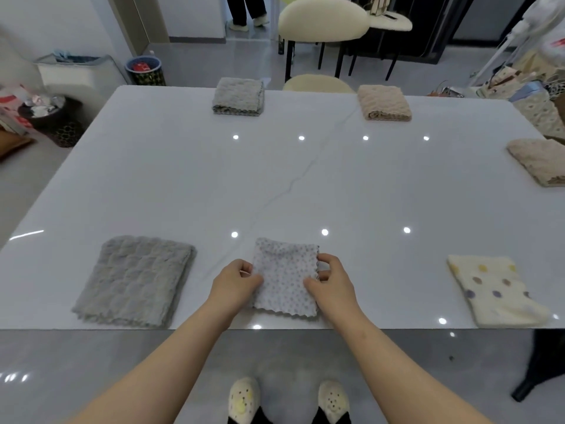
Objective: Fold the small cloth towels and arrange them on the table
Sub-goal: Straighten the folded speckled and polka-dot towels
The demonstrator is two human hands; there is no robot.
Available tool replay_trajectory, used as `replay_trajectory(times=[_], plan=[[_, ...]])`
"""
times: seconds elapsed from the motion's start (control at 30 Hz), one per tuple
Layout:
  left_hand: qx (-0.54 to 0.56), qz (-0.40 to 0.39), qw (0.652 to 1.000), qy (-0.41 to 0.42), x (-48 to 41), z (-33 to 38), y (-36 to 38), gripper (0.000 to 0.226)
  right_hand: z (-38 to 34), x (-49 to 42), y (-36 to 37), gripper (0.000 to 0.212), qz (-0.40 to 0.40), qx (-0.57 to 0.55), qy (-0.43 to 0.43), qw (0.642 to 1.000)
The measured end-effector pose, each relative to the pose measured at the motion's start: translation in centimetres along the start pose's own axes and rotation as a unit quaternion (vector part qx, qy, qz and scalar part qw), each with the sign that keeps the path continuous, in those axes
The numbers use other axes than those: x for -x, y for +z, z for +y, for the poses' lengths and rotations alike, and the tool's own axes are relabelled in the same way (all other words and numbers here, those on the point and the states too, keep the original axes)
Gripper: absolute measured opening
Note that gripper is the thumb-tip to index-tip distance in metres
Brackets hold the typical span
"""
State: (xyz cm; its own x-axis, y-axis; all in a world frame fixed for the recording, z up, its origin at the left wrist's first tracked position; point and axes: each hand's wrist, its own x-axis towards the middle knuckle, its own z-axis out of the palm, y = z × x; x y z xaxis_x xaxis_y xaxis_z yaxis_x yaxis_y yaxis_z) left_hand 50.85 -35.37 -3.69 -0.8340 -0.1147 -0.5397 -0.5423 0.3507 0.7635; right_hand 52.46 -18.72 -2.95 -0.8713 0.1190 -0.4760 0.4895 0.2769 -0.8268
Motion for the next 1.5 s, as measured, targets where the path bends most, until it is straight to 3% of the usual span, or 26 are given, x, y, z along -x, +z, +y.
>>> replay_trajectory(times=[0.2, 0.37, 0.57, 1.2, 1.5], plan=[[-0.017, 0.007, 1.000, 0.001, -0.8, -2.4, -4.8, 0.011, -1.3, 0.5, 5.2, 0.049, -0.011, 0.016, -0.004, 1.000], [-0.031, 0.035, 0.999, 0.021, -1.0, -2.9, -6.7, 0.023, -1.9, 0.0, 6.6, 0.050, -0.021, 0.037, -0.009, 0.999], [-0.081, 0.046, 0.995, 0.026, -1.5, -3.4, -7.5, 0.020, -2.4, -0.3, 7.5, 0.050, -0.019, 0.051, -0.013, 0.998], [-0.158, -0.064, 0.982, 0.077, -2.6, -5.6, -14.9, 0.022, -3.9, 1.5, 14.3, 0.055, 0.041, 0.080, 0.025, 0.996], [-0.216, -0.062, 0.970, 0.093, -2.2, -5.6, -14.5, 0.019, -3.8, 2.6, 13.5, 0.066, 0.031, 0.139, 0.039, 0.989]])
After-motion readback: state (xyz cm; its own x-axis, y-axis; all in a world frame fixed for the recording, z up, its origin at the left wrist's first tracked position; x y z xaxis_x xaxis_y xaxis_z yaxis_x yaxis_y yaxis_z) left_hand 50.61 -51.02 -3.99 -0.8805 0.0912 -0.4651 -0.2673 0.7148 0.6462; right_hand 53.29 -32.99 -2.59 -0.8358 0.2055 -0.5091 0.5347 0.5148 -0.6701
